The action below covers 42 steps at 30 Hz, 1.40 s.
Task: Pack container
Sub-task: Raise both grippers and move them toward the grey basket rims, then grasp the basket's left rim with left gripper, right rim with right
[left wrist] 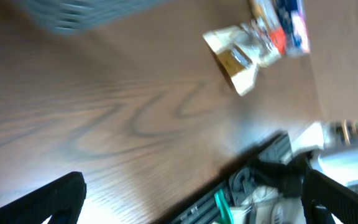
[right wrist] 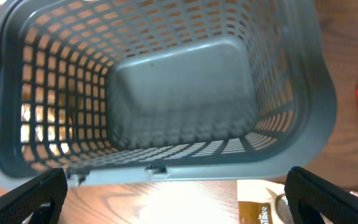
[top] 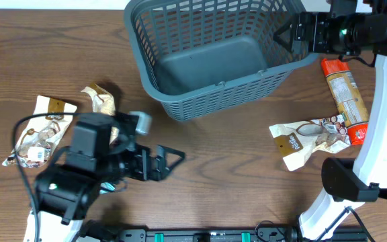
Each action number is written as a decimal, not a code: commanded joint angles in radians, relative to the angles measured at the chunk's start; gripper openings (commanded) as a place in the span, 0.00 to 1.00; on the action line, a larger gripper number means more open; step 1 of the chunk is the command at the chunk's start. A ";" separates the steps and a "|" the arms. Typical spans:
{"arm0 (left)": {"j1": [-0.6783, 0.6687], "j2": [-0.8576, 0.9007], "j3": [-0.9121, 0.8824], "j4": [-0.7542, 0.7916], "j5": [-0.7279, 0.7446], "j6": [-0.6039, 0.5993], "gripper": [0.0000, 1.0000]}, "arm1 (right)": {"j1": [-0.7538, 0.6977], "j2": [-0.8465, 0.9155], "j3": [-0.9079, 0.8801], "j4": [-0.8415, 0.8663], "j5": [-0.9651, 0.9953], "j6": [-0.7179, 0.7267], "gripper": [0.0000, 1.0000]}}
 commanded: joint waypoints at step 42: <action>-0.185 -0.002 0.008 0.075 -0.232 -0.016 0.99 | -0.010 0.128 -0.043 0.197 -0.005 -0.195 0.99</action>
